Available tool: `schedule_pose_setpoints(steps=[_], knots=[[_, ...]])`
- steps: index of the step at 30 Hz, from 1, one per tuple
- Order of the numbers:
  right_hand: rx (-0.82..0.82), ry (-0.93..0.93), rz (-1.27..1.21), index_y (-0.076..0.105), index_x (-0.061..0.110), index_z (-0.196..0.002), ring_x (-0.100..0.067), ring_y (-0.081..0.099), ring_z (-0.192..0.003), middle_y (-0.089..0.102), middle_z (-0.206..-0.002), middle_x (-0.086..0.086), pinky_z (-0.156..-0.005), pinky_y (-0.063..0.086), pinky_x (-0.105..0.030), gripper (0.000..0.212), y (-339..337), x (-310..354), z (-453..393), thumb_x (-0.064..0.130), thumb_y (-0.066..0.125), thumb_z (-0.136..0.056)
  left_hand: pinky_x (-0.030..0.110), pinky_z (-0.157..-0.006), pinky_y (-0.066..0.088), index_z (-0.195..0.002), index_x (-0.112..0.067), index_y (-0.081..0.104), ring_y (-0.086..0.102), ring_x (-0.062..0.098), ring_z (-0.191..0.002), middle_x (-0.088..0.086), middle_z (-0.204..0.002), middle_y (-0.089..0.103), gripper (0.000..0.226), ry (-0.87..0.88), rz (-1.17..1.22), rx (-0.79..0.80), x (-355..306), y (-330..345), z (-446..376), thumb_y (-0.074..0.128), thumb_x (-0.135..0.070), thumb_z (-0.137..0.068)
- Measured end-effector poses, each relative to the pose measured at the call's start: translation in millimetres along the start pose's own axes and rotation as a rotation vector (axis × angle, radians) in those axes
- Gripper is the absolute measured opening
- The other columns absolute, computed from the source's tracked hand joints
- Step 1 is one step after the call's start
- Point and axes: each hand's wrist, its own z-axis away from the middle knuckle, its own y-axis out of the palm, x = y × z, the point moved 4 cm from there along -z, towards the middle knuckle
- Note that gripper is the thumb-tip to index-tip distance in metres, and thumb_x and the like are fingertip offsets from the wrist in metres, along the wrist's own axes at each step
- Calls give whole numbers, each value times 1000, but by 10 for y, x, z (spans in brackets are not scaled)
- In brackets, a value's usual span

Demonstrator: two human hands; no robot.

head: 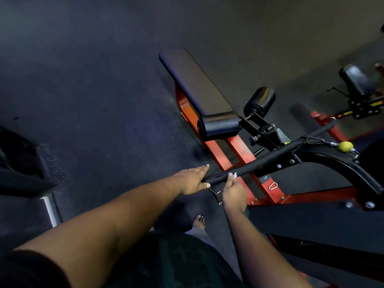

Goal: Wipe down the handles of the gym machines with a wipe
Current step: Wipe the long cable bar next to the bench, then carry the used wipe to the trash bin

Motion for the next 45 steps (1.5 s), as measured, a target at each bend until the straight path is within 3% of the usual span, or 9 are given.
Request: schedule_pose_setpoints(steps=[3, 11, 17, 20, 23, 26, 31, 45], knots=[[-83, -160, 103, 62, 9, -104, -42, 65, -94, 70, -100, -20, -69, 42, -41, 46, -89, 320, 77, 45, 33, -106, 40, -125, 24, -166, -18, 0, 17, 25, -158, 5, -173, 8, 88, -45, -28, -13, 166, -166, 196, 41, -63, -103], [121, -497, 264, 58, 11, -108, -40, 64, -103, 69, -107, -17, -82, 51, -44, 30, 354, 1510, 221, 34, 42, -99, 47, -121, 30, -166, -22, 11, 23, 25, -156, 2, -173, 13, 87, -170, -49, -186, 731, -810, 879, 41, -69, -100], [175, -731, 273, 38, 15, -106, -38, 66, -90, 68, -96, -16, -65, 41, -41, 17, 573, 2491, 360, 31, 45, -102, 48, -121, 31, -165, -23, 13, 24, 25, -155, 2, -172, 16, 87, -293, -47, -322, 1282, -1399, 1478, 40, -72, -99], [163, -835, 313, 39, 17, -103, -36, 64, -86, 67, -92, -12, -62, 37, -37, 16, 639, 3046, 389, 30, 48, -100, 47, -120, 30, -165, -22, 14, 23, 23, -155, 0, -172, 17, 86, -356, -20, -393, 1538, -1743, 1725, 41, -70, -99], [159, -931, 330, 44, 22, -97, -34, 65, -87, 69, -91, -5, -61, 44, -37, 13, 747, 3613, 352, 32, 52, -95, 47, -119, 31, -165, -23, 15, 24, 22, -155, -2, -172, 18, 86, -420, -4, -456, 1833, -2080, 1901, 42, -71, -99], [173, -981, 310, 44, 25, -91, -30, 65, -90, 72, -86, 2, -69, 54, -40, 15, 878, 4139, 223, 40, 48, -90, 46, -117, 32, -165, -24, 16, 26, 22, -154, -3, -171, 18, 86, -476, -16, -490, 2120, -2399, 1974, 42, -72, -98], [205, -1076, 269, 47, 30, -92, -24, 61, -92, 73, -87, 7, -76, 55, -40, 16, 1078, 5009, -48, 42, 39, -85, 47, -117, 34, -165, -23, 16, 28, 24, -154, -1, -171, 20, 87, -557, -57, -549, 2555, -2998, 1943, 41, -73, -98], [182, -1276, 302, 58, 21, -105, -32, 64, -101, 69, -104, -4, -74, 51, -38, 22, 1739, 7099, -441, 39, 49, -96, 46, -119, 32, -165, -24, 13, 25, 24, -155, 0, -171, 19, 90, -709, -8, -648, 3976, -4350, 2002, 39, -75, -97]])
